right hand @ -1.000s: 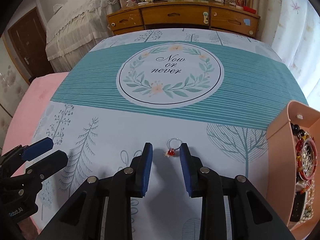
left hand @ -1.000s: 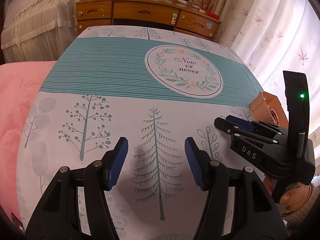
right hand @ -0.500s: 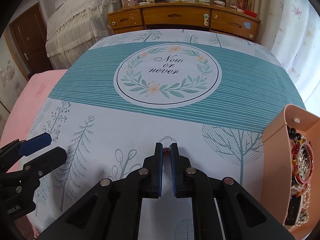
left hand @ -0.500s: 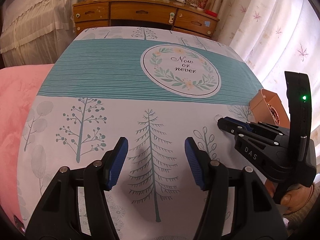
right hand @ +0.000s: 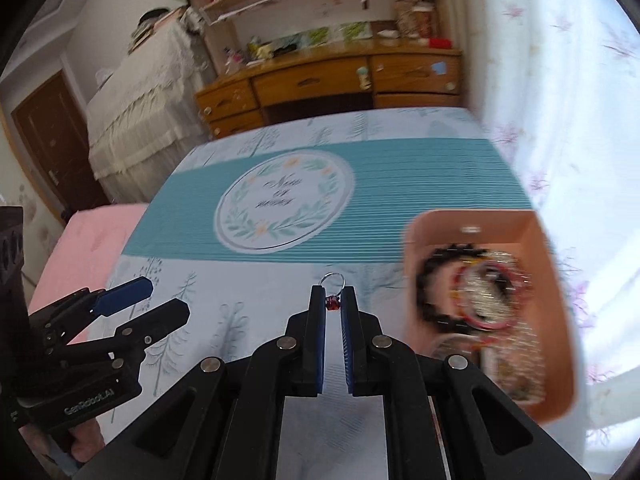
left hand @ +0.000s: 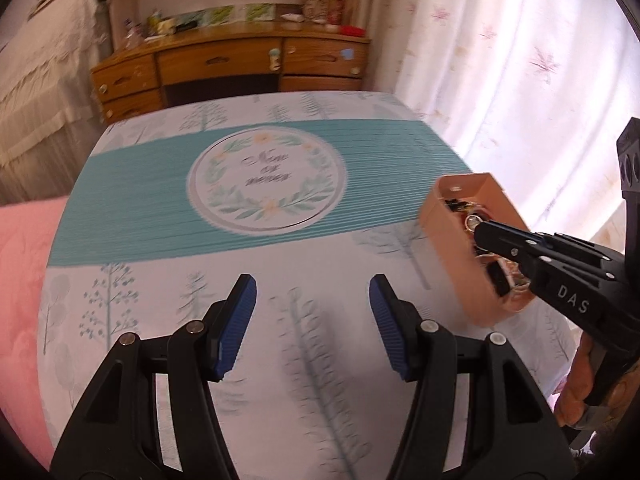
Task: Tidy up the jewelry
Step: 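Carry the silver ring into the pink box and open the right tool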
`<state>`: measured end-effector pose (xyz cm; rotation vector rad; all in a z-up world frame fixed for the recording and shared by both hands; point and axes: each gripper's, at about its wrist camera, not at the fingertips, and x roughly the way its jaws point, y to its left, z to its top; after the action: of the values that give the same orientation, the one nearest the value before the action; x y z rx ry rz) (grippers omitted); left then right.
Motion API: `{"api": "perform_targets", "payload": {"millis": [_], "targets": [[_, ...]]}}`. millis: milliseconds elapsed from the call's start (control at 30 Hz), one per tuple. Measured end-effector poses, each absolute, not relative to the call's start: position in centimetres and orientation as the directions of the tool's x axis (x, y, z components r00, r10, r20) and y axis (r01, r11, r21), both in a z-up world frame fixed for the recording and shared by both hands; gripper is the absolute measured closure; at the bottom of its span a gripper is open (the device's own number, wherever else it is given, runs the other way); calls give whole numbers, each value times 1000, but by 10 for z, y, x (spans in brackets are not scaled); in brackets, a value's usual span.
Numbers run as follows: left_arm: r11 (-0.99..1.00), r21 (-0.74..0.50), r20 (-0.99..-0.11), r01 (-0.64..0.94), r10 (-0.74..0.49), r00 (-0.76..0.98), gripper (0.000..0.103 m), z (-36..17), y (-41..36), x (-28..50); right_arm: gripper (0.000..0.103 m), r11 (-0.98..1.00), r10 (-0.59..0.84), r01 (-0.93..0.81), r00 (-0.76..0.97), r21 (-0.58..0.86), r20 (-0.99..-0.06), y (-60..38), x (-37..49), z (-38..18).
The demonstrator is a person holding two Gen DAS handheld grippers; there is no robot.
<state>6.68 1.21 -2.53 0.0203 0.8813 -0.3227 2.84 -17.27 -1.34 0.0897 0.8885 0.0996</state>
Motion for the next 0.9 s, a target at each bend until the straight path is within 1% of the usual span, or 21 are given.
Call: {"api": "perform_targets", "payload": {"millis": [200, 267, 333, 400, 500, 567, 633, 667, 700, 733, 767, 900], "targets": [[920, -89, -740, 383, -318, 593, 47, -9, -57, 69, 96, 994, 35, 55, 654, 93, -755, -233, -3, 5], [913, -97, -737, 396, -333, 588, 43, -7, -75, 68, 96, 992, 39, 65, 652, 107, -758, -243, -9, 6], [908, -91, -736, 408, -338, 587, 36, -5, -90, 66, 96, 992, 27, 79, 651, 103, -758, -253, -15, 8], [907, -80, -731, 413, -335, 595, 34, -3, -100, 64, 95, 991, 36, 73, 644, 108, -764, -259, -20, 8], [912, -59, -730, 405, -317, 606, 30, -3, -107, 60, 90, 992, 36, 73, 627, 104, -778, -263, -26, 4], [922, -55, -733, 382, -297, 612, 25, -4, -105, 57, 85, 990, 35, 83, 621, 110, -783, -264, -27, 0], [931, -73, -740, 357, -291, 607, 18, -5, -97, 58, 75, 987, 52, 88, 622, 136, -782, -271, -33, -1], [934, -83, -743, 348, -291, 603, 16, -6, -93, 58, 72, 986, 55, 90, 623, 141, -780, -271, -32, -2], [936, -90, -751, 340, -288, 594, 12, -7, -90, 58, 68, 985, 63, 87, 628, 150, -776, -274, -35, -2], [939, -90, -758, 333, -282, 588, 6, -8, -87, 57, 68, 985, 65, 85, 629, 152, -775, -274, -36, -2], [942, -86, -760, 323, -272, 590, 3, -9, -84, 56, 68, 985, 66, 82, 629, 151, -774, -273, -36, -2], [954, -61, -758, 294, -236, 608, 2, -6, -70, 45, 68, 984, 81, 74, 620, 161, -780, -267, -36, -2]]}}
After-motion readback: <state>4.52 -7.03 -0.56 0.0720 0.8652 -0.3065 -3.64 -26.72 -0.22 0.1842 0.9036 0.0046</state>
